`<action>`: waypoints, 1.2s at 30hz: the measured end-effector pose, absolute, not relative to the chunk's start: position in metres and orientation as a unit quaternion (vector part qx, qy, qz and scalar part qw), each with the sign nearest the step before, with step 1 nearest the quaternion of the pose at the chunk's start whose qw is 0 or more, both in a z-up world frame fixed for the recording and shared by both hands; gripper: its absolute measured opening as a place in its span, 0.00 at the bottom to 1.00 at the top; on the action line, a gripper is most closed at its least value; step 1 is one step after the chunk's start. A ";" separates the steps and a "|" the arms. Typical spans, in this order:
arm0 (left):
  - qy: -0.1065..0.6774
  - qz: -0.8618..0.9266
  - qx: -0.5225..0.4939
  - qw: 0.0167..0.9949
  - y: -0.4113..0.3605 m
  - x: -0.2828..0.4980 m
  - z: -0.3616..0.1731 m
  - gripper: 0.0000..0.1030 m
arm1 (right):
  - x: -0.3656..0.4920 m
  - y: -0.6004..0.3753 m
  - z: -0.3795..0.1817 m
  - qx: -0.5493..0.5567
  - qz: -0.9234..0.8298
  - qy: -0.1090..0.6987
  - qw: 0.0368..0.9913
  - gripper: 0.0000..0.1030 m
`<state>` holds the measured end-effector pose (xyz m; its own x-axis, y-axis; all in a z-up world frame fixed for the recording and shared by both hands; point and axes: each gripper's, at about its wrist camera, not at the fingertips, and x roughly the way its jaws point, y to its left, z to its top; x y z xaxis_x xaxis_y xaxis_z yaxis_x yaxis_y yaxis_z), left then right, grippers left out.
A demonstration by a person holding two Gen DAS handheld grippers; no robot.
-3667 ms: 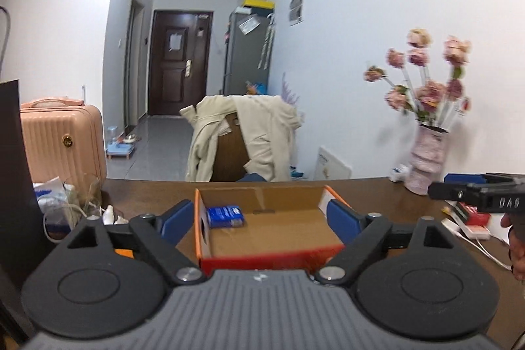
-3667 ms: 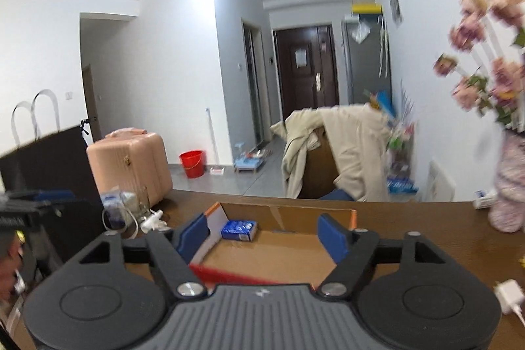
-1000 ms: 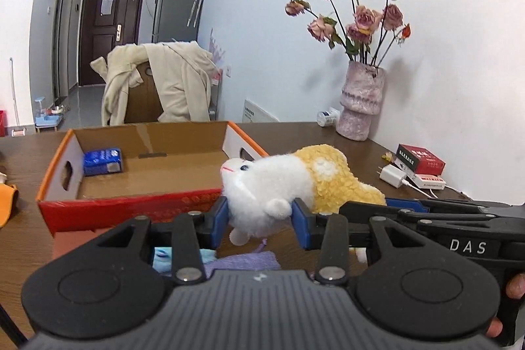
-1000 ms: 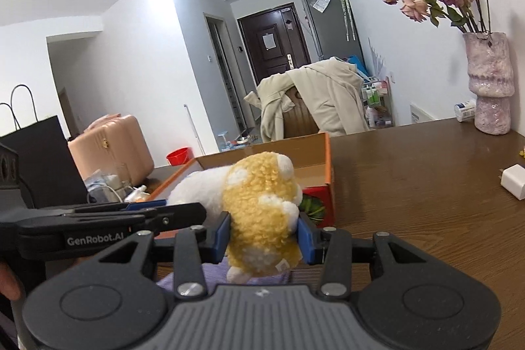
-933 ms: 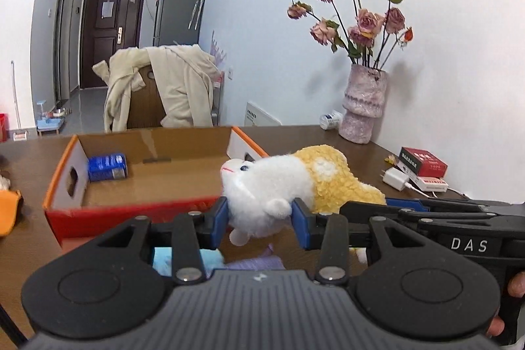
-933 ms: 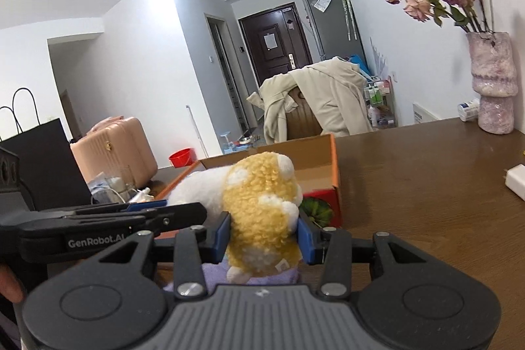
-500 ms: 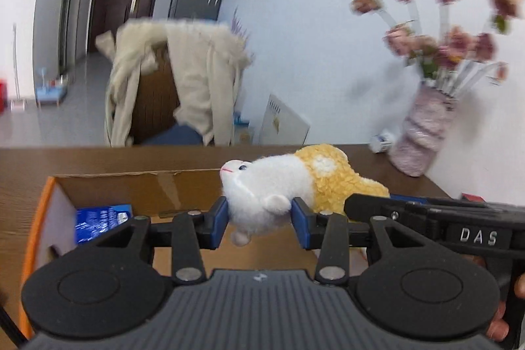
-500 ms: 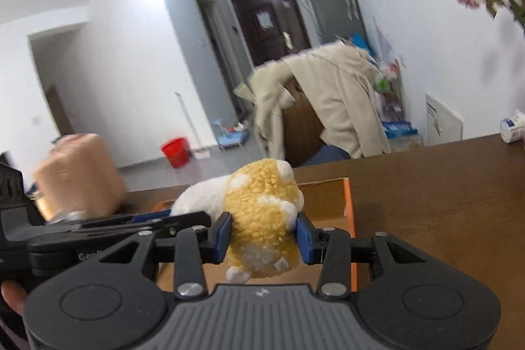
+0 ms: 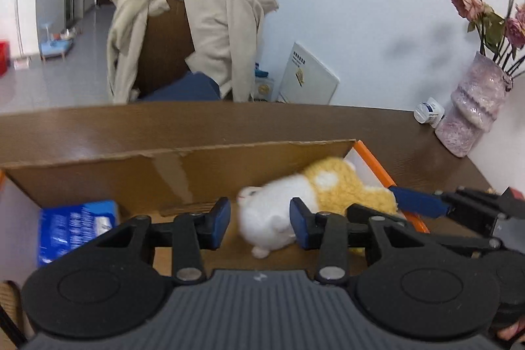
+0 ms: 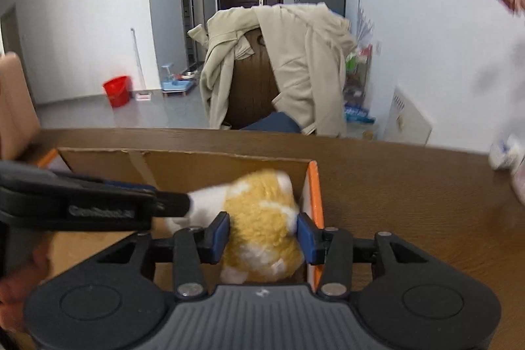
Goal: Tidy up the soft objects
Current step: 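Lower the sheep plush into the cardboard box and release it, then withdraw both grippers from the box toward the pink sponge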
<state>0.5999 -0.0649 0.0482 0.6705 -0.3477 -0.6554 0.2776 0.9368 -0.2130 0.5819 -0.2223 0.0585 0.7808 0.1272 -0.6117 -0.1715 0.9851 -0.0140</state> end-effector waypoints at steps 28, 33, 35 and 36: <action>0.166 -0.106 0.005 0.980 0.020 0.252 0.206 0.78 | 0.302 -0.246 0.220 -0.048 0.173 0.141 0.974 0.67; 0.134 -0.081 0.011 0.988 0.036 0.189 0.179 0.82 | 0.240 -0.233 0.192 -0.037 0.212 0.134 0.967 0.72; 0.133 -0.087 0.000 0.987 0.045 0.168 0.165 0.85 | 0.218 -0.230 0.176 -0.033 0.227 0.138 0.964 0.73; 0.136 -0.090 -0.001 0.987 0.051 0.157 0.155 0.86 | 0.210 -0.228 0.168 -0.032 0.230 0.141 0.962 0.74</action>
<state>0.1570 0.0511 0.1550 0.9470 -0.1782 -0.2673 0.1777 0.9837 -0.0261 0.2096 -0.2277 0.1680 0.8544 0.4339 -0.2857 -0.4519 0.8921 0.0033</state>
